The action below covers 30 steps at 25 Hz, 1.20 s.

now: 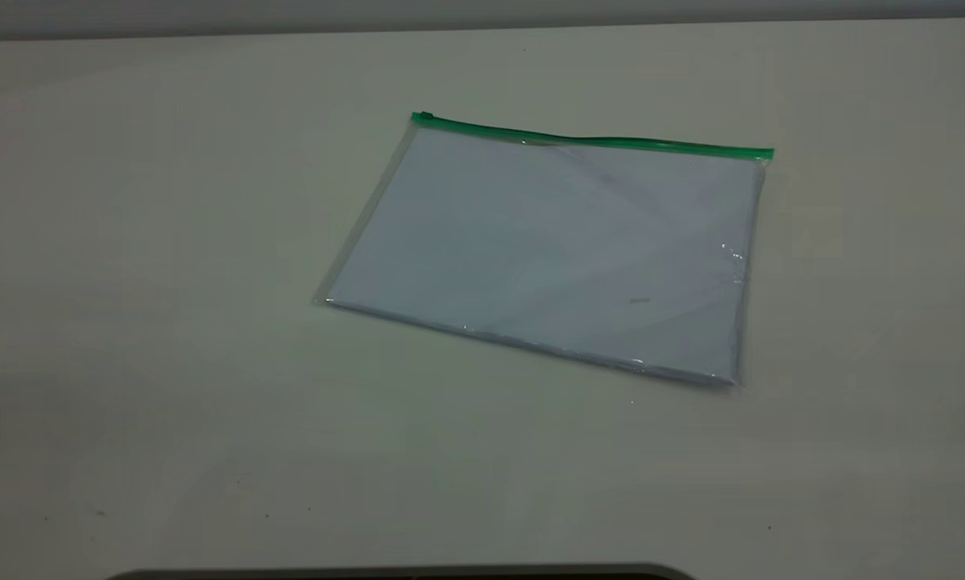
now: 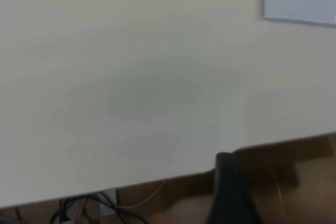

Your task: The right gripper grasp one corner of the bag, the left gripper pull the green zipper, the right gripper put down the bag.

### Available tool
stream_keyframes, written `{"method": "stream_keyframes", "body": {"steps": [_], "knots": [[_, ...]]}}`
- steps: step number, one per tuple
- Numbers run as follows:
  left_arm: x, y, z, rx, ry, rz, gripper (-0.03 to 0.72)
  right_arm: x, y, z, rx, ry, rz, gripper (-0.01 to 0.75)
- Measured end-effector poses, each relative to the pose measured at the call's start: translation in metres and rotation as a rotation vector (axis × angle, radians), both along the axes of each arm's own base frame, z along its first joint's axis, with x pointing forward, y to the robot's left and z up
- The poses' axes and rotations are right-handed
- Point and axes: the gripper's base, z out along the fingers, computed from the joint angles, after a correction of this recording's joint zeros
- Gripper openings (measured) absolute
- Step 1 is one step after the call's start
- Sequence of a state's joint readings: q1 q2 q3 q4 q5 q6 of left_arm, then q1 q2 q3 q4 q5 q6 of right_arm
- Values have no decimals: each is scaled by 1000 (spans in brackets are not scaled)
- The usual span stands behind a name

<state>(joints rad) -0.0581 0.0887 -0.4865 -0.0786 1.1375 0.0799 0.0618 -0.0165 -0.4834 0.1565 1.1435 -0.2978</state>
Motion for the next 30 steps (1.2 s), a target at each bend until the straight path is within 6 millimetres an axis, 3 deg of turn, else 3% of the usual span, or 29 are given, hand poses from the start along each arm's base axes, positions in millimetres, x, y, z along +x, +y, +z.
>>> {"method": "stream_keyframes", "body": {"steps": [8,16,23,30], "knots": [[-14,0,-1,-3,-107,54,561,0,0,0,0,0,-3,579],[-14,0,-1,-3,-108,54,561,0,0,0,0,0,-7,579],[-14,0,-1,-3,-108,54,561,2,1,0,0,0,-157,579],[-14,0,-1,-3,-108,54,560,2,0,0,21,4,-170,578]]}}
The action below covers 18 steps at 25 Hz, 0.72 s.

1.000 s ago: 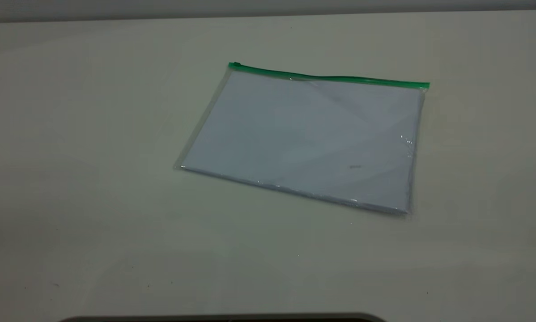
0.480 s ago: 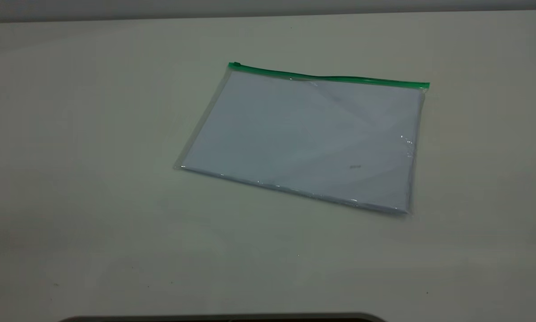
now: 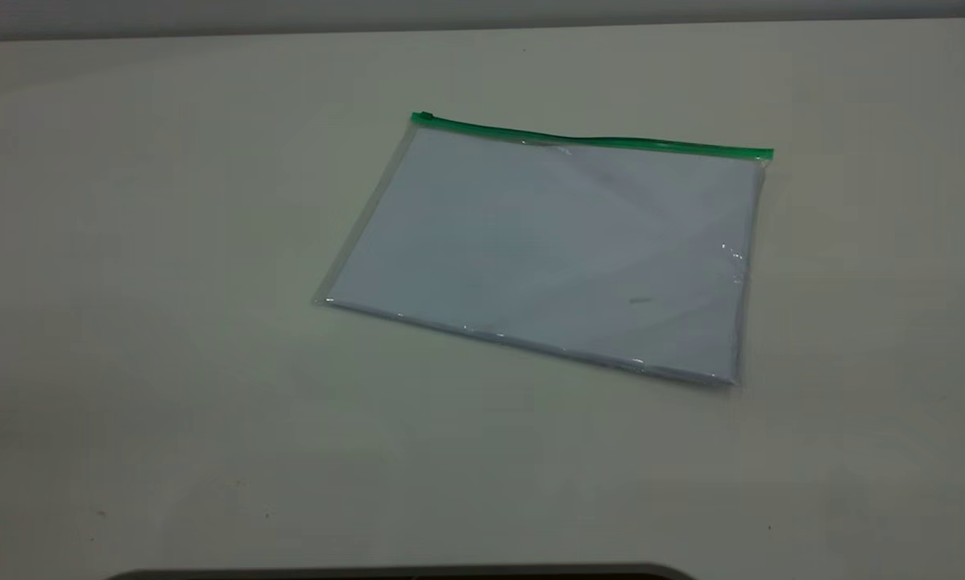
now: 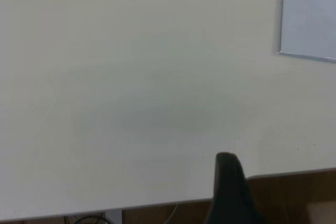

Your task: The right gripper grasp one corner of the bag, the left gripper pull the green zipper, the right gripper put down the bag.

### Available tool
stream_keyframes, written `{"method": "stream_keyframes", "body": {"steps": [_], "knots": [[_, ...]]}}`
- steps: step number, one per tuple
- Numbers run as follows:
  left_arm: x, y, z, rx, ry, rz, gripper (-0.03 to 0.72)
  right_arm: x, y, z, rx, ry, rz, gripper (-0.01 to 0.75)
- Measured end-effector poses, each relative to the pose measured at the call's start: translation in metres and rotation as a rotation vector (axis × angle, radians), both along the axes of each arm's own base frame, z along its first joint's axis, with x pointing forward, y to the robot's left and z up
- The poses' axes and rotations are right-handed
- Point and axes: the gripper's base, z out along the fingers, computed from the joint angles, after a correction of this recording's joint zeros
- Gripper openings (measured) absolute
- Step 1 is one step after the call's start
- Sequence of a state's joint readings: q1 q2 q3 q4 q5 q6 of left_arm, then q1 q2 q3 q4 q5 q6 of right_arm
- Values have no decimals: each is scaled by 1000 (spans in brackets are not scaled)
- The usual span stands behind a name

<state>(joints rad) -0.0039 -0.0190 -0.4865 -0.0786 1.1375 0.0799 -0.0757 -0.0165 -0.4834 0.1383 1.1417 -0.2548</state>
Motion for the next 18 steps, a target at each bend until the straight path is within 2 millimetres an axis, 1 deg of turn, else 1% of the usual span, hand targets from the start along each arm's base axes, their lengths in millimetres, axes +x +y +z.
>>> {"method": "stream_keyframes", "body": {"steps": [9,18], "knots": [[0,0,0,0,0,0,560,0,-9,0,62,6,-105,578],[0,0,0,0,0,0,560,0,-9,0,66,5,-109,578]]}}
